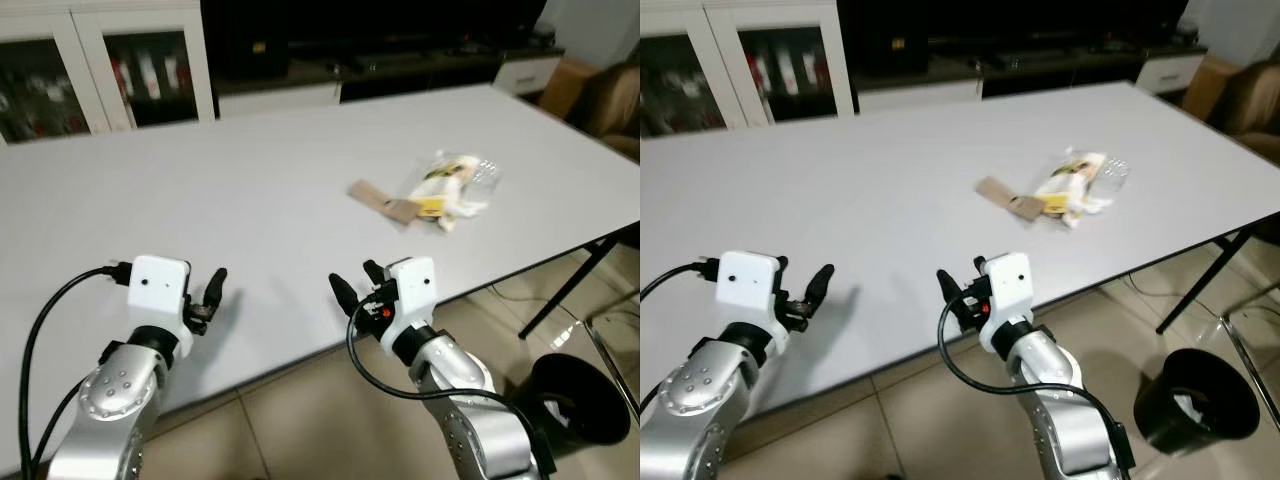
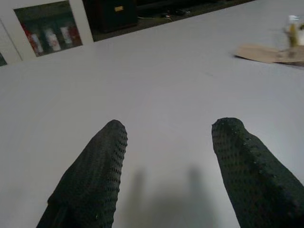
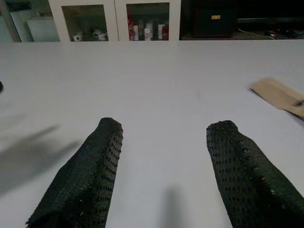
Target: Picking trash to rubbish bin
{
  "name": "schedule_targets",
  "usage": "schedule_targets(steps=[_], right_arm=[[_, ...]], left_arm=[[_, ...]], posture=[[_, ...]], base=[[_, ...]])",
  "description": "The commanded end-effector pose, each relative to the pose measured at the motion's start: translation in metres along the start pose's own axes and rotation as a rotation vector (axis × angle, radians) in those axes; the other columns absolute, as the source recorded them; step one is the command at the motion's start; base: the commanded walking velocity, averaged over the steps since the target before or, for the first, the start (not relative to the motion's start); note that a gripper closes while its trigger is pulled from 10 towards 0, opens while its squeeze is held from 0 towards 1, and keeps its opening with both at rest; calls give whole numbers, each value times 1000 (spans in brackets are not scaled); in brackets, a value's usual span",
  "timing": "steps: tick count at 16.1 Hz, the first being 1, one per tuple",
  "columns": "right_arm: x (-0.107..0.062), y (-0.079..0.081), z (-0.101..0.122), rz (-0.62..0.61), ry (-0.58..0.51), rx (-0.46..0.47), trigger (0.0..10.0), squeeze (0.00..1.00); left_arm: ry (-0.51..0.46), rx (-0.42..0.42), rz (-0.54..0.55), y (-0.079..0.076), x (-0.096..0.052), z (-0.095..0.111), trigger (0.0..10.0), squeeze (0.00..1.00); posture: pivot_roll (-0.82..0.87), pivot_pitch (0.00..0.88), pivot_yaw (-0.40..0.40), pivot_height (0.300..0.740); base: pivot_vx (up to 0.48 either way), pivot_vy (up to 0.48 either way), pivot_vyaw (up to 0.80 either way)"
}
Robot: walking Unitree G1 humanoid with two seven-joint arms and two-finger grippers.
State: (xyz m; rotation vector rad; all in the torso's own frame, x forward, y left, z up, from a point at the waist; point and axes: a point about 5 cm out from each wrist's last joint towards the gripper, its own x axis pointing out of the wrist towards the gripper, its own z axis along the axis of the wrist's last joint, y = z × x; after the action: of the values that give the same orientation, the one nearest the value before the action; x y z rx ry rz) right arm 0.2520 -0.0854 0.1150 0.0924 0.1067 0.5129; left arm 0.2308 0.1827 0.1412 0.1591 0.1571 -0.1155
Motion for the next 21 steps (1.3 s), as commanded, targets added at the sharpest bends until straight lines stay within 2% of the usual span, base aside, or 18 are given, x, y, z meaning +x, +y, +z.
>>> schedule_targets(steps=[1, 2, 4, 7, 13, 21], right_arm=[[-3, -8, -8, -35, 46, 0, 10000, 0], [-4, -8, -9, -33, 51, -4, 10000, 0], [-3, -7, -10, -31, 60, -7, 10000, 0], [-2, -6, -11, -32, 64, -4, 10000, 0], [-5, -7, -16, -39, 88, 7, 10000, 0], [-9, -10, -16, -61, 89, 21, 10000, 0]], left_arm=[[32, -8, 0, -3, -2, -4, 10000, 0], [50, -21, 4, -3, -3, -6, 10000, 0], [117, -109, 16, -1, -4, -12, 10000, 0], [110, -91, 10, -1, -4, -12, 10000, 0], [86, -12, -3, -2, -6, -12, 10000, 0], [100, 8, -20, -4, -1, -17, 10000, 0]], posture=[[80, 0, -70, 740], [81, 0, -71, 740], [83, 0, -74, 740], [83, 0, -73, 740], [81, 0, -75, 740], [62, 0, -55, 740]], base=[[0, -420, 0], [0, -379, 0], [0, 240, 0], [0, 480, 0], [0, 0, 0], [0, 0, 0]])
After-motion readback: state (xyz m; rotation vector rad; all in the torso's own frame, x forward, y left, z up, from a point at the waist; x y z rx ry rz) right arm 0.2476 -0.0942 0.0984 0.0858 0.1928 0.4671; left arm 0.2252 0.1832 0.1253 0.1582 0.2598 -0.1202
